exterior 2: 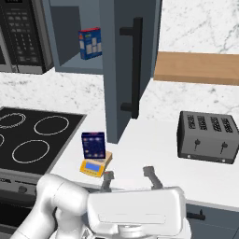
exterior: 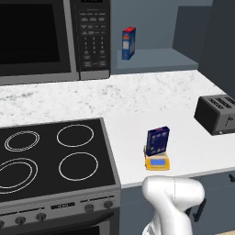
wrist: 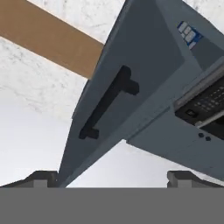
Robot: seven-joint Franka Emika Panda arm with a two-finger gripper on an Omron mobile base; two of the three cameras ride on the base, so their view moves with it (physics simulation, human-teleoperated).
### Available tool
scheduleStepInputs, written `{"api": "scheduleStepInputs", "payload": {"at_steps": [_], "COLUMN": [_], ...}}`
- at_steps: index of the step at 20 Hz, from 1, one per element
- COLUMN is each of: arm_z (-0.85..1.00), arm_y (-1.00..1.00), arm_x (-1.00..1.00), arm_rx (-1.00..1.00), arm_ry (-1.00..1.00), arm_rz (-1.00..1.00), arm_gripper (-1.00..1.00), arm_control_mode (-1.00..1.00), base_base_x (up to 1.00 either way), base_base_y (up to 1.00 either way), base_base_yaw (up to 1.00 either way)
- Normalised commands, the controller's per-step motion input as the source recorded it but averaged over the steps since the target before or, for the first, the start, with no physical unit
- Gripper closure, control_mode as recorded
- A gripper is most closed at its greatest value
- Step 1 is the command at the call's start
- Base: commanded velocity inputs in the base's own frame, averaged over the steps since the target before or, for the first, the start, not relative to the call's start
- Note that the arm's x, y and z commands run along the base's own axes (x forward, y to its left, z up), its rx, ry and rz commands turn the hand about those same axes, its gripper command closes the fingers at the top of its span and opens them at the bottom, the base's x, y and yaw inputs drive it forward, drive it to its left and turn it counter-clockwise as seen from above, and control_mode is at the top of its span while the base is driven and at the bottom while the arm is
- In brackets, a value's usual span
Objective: Pick the cereal and place it on the digital scale for weighing, and close the cabinet.
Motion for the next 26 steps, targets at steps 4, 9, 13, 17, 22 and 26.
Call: {"api": "scheduleStepInputs", "payload": {"at_steps": [4, 9, 13, 17, 22, 26], "arm_z": [-0.28, 0.3, 0.54, 0.44, 0.4, 0.32], "arm_y": [-0.12, -0.22, -0.39, -0.09, 0.57, 0.93], "arm_x": [1.0, 0.98, 0.97, 0.54, 0.0, 0.02], "arm_rx": [0.07, 0.11, 0.04, -0.04, -0.32, -0.45], "arm_ry": [-0.38, -0.09, 0.1, 0.15, 0.1, 0.17], "arm_rz": [0.26, 0.13, 0.05, 0.06, 0.09, 0.02], "arm_gripper": [-1.0, -1.0, -1.0, -1.0, -1.0, -1.0], "arm_control_mode": [-1.0, -1.0, -1.0, -1.0, -1.0, -1.0], "base_base_x": [0.0, 0.0, 0.0, 0.0, 0.0, 0.0], "base_base_y": [0.0, 0.0, 0.0, 0.0, 0.0, 0.0], "base_base_yaw": [0.0, 0.0, 0.0, 0.0, 0.0, 0.0]}}
